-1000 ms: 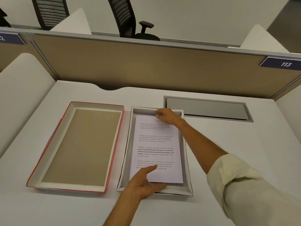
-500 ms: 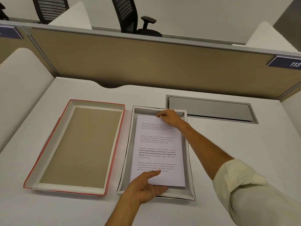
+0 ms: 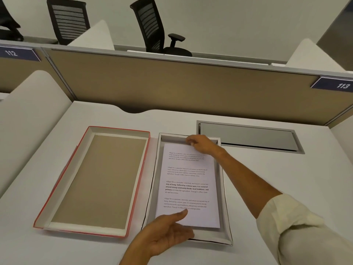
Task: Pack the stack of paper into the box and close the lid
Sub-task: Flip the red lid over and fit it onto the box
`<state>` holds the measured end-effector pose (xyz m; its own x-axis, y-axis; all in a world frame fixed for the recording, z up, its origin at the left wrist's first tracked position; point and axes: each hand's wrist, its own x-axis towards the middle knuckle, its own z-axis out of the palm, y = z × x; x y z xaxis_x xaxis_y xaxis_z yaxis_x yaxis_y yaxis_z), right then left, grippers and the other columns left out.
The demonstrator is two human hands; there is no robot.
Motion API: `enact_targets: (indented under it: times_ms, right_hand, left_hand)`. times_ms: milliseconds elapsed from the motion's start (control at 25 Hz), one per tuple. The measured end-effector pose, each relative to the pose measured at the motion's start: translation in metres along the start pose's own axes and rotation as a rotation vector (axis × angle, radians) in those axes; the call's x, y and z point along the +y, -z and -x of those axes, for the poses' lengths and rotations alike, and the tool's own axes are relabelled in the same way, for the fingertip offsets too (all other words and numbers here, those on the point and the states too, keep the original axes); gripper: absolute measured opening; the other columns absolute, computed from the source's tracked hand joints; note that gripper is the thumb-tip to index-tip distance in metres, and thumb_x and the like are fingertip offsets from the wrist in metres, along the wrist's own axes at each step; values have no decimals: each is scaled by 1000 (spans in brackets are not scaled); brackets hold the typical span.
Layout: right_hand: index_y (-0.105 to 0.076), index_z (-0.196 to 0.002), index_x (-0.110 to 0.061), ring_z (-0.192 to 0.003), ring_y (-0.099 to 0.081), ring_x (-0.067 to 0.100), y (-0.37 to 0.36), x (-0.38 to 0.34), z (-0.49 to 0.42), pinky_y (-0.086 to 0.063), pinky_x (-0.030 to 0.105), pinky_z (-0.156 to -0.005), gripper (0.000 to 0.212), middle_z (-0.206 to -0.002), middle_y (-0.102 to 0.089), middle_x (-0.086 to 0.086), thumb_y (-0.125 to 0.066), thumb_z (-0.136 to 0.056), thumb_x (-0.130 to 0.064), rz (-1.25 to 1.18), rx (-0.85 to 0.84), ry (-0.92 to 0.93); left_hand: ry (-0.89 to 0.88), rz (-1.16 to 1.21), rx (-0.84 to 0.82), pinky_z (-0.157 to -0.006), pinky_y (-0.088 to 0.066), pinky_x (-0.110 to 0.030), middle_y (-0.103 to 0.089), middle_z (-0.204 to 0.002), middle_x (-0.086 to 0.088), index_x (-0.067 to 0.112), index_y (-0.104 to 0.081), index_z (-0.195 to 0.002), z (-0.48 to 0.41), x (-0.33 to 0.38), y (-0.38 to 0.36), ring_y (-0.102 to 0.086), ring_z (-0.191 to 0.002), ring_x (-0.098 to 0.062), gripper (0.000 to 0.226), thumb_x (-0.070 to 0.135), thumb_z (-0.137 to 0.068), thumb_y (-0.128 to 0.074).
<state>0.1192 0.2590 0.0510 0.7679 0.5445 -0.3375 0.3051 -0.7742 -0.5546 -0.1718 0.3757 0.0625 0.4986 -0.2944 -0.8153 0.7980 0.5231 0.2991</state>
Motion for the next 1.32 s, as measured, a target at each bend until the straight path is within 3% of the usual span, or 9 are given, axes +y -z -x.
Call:
enact_targets:
  times_ms: [120, 320, 440, 600, 760, 880, 1000, 1240, 1320]
  right_hand:
    - [-55, -133, -9, -128, -52, 23, 0, -4, 5, -37, 25, -105, 38, -136, -58, 9, -41, -98, 0, -68, 44, 32]
    - [-55, -133, -12, -127, -54, 18, -18, -40, 19, -39, 19, -99, 41, -134, -60, 4, -44, -96, 5, -309, 88, 60]
    - [-53, -134, -10, -125, -55, 18, -40, -78, 27, -41, 18, -98, 42, -134, -60, 6, -49, -95, 5, -459, 87, 87]
    - [-51, -134, -9, -127, -54, 20, -84, -132, 39, -43, 30, -107, 49, -135, -58, 8, -65, -88, -5, -754, 79, 24]
    - [-46, -137, -6, -126, -52, 18, -138, -163, 48, -44, 25, -104, 65, -134, -55, 4, -76, -79, -6, -869, 138, -98]
    - [-52, -125, -10, -104, -61, 15, -171, -168, 51, -51, 17, -84, 57, -118, -63, 1, -78, -74, -3, -806, 174, -160]
    - [-54, -119, -11, -88, -64, 14, -191, -168, 52, -49, 6, -58, 51, -106, -66, 1, -72, -75, 6, -744, 192, -234]
    - [-58, -119, -12, -95, -68, 17, -205, -167, 53, -59, 26, -81, 44, -109, -69, 4, -66, -80, 7, -741, 227, -229]
    - [-58, -120, -12, -94, -67, 15, -204, -166, 54, -58, 24, -83, 45, -110, -69, 2, -63, -80, 8, -753, 228, -219]
  left_hand:
    - [-93, -311, 47, -98, -55, -40, -74, -107, -23, -1, -65, -116, 24, 14, 15, -73, -103, -31, 54, 28, -74, -82]
    - [-354, -472, 134, -87, -59, -25, -77, -103, -15, -2, -74, -99, 58, 61, 59, -73, -102, -26, 34, 26, -80, -77]
    - [-576, -595, 490, -98, -54, -37, -75, -105, -10, 7, -68, -109, 64, 101, 104, -72, -100, -26, 41, 30, -77, -80]
    - [-811, -758, 1061, -98, -50, -46, -67, -122, -15, 7, -60, -124, 60, 142, 181, -65, -111, -33, 43, 11, -84, -74]
    - [-777, -918, 1331, -94, -52, -55, -62, -128, -24, 4, -52, -134, 56, 150, 246, -63, -110, -45, 58, 4, -81, -76]
    - [-662, -945, 1384, -94, -51, -58, -61, -125, -27, -2, -53, -131, 51, 147, 276, -62, -109, -47, 58, 10, -80, -78]
    - [-634, -937, 1342, -86, -55, -54, -68, -109, -26, -5, -62, -115, 47, 143, 290, -67, -93, -44, 36, 13, -86, -72]
    - [-629, -961, 1266, -79, -54, -48, -65, -102, -26, -5, -59, -106, 46, 144, 296, -63, -86, -39, 19, 10, -95, -57]
    - [-599, -997, 1225, -70, -48, -40, -63, -98, -25, -2, -54, -100, 52, 151, 296, -57, -78, -32, 12, 10, -97, -52]
